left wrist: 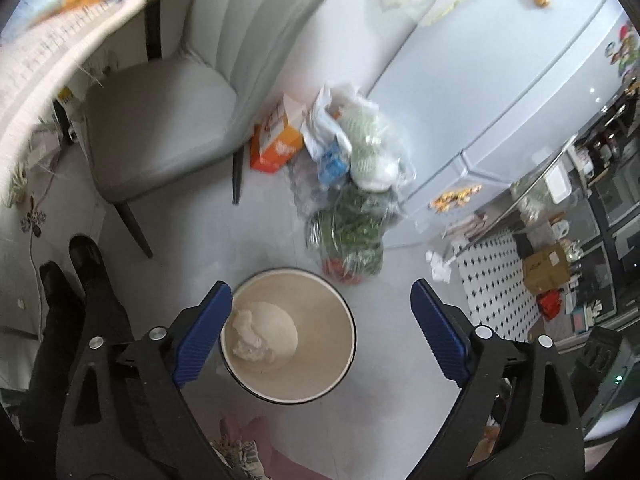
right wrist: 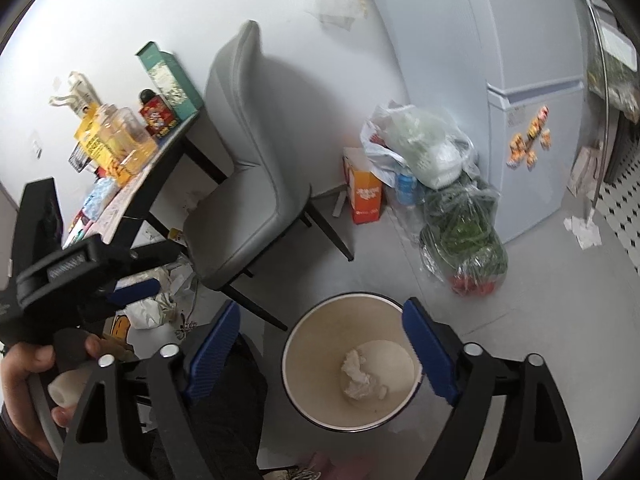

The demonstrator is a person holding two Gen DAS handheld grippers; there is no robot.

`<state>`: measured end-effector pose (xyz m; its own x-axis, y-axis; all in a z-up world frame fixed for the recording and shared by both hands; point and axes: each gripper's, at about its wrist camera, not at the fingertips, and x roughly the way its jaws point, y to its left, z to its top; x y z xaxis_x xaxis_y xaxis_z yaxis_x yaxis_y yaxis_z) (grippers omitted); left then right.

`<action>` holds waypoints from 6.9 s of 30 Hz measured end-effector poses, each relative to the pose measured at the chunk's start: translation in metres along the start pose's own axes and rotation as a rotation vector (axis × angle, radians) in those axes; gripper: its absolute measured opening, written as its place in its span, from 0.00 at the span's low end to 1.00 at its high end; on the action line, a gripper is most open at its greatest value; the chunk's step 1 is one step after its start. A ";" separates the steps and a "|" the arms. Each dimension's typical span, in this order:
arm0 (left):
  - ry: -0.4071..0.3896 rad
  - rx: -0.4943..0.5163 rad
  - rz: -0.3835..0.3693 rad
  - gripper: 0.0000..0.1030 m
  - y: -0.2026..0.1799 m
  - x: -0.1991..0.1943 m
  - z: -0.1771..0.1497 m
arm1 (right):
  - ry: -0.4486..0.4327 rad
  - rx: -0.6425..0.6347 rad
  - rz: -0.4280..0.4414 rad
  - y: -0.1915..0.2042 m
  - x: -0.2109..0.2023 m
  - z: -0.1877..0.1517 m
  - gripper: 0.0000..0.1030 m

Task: Collect trash
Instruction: 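Open the left gripper and the right gripper to drop both items into the bin, then move both tools back over the trash on the table, then close the left gripper on the crumpled foil while the right gripper grasps a small plastic scrap, then carry the foil in the left gripper and the scrap in the right gripper to the bin, then open both grippers to release the foil and scrap into the bin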

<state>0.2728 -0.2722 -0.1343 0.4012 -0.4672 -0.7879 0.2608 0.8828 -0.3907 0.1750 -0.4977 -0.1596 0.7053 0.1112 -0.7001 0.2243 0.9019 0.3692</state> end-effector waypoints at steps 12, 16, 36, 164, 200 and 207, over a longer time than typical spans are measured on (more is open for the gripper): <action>-0.275 -0.031 0.167 0.94 0.046 -0.147 0.003 | -0.126 -0.117 0.062 0.090 -0.044 0.008 0.92; -0.320 -0.059 0.209 0.94 0.062 -0.178 -0.005 | -0.182 -0.143 0.101 0.119 -0.061 0.008 0.92; -0.463 -0.124 0.351 0.94 0.125 -0.328 -0.093 | -0.137 -0.265 0.218 0.225 -0.112 -0.018 0.92; -0.237 0.119 0.122 0.33 0.038 -0.137 -0.013 | 0.016 -0.208 0.176 0.110 -0.003 -0.006 0.06; 0.053 0.106 -0.043 0.84 -0.010 0.028 -0.018 | 0.121 -0.012 -0.043 -0.028 0.039 -0.032 0.78; -0.010 0.086 -0.029 0.90 0.001 -0.003 -0.011 | 0.064 -0.039 -0.051 -0.002 0.025 -0.025 0.92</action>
<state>0.2619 -0.2698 -0.1378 0.4008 -0.4931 -0.7722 0.3463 0.8618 -0.3706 0.1752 -0.4866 -0.1933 0.6485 0.0900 -0.7558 0.2320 0.9224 0.3088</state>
